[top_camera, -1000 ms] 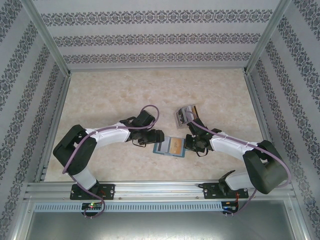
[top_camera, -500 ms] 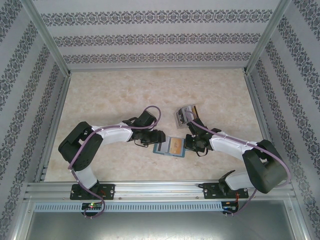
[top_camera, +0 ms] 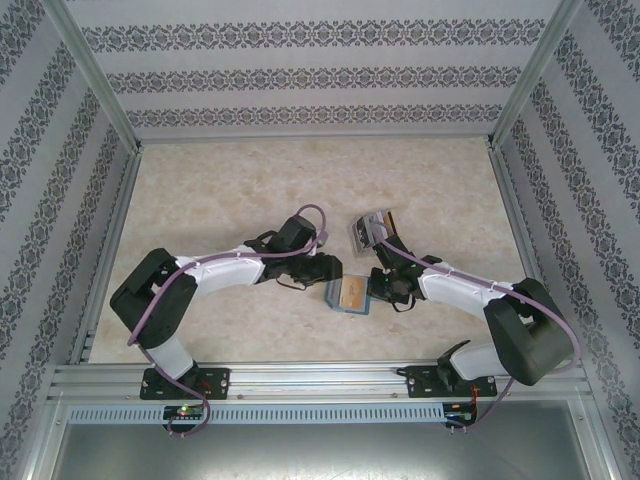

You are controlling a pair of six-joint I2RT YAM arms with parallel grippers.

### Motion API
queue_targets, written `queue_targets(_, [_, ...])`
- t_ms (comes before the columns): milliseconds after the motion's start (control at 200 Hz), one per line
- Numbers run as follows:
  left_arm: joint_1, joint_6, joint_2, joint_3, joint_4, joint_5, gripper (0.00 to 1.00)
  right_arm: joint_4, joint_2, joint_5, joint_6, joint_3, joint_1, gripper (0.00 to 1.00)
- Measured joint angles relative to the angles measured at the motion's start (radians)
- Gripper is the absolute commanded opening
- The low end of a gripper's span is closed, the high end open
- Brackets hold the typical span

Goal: Put the credit cards into the card holder
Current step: Close the card holder at the bottom-center of the table.

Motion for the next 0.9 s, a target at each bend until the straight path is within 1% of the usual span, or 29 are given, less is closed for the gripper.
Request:
queue_targets(145, [-0.042, -0.015, 0.033, 0.037, 0.040, 0.032, 0.45, -0.014, -0.034, 0.000, 0.001, 0.001, 0.000, 0.25])
queue_targets(270, [-0.050, -0.026, 0.070, 0.042, 0.055, 0.045, 0.45, -0.064, -0.158, 0.018, 0.000, 0.001, -0.016, 0.29])
queue_targets(350, [-0.051, -0.026, 0.097, 0.048, 0.055, 0.052, 0.43, -0.097, -0.252, 0.028, 0.001, -0.002, -0.055, 0.31])
queue_targets(370, [-0.051, -0.026, 0.102, 0.050, 0.054, 0.052, 0.43, -0.102, -0.274, 0.029, 0.000, -0.005, -0.068, 0.34])
queue_targets(410, [-0.052, -0.026, 0.113, 0.055, 0.054, 0.053, 0.43, -0.110, -0.309, 0.029, 0.001, -0.016, -0.092, 0.36])
queue_targets(515, [-0.058, -0.026, 0.136, 0.073, 0.054, 0.054, 0.44, -0.126, -0.370, 0.007, 0.000, -0.061, -0.141, 0.37])
queue_targets(629, [-0.063, -0.026, 0.161, 0.090, 0.054, 0.064, 0.47, -0.145, -0.369, -0.037, -0.003, -0.084, -0.149, 0.35])
queue_targets(724, [-0.069, -0.026, 0.169, 0.098, 0.054, 0.064, 0.46, -0.144, -0.348, -0.065, -0.011, -0.088, -0.150, 0.27])
queue_targets(769, [-0.071, -0.026, 0.171, 0.100, 0.053, 0.064, 0.47, -0.140, -0.333, -0.078, -0.013, -0.088, -0.150, 0.27])
queue_targets(829, [-0.072, -0.026, 0.174, 0.104, 0.052, 0.065, 0.47, -0.132, -0.307, -0.096, -0.018, -0.088, -0.149, 0.22])
queue_targets(899, [-0.072, -0.026, 0.177, 0.105, 0.051, 0.064, 0.47, -0.123, -0.280, -0.111, -0.023, -0.088, -0.149, 0.21])
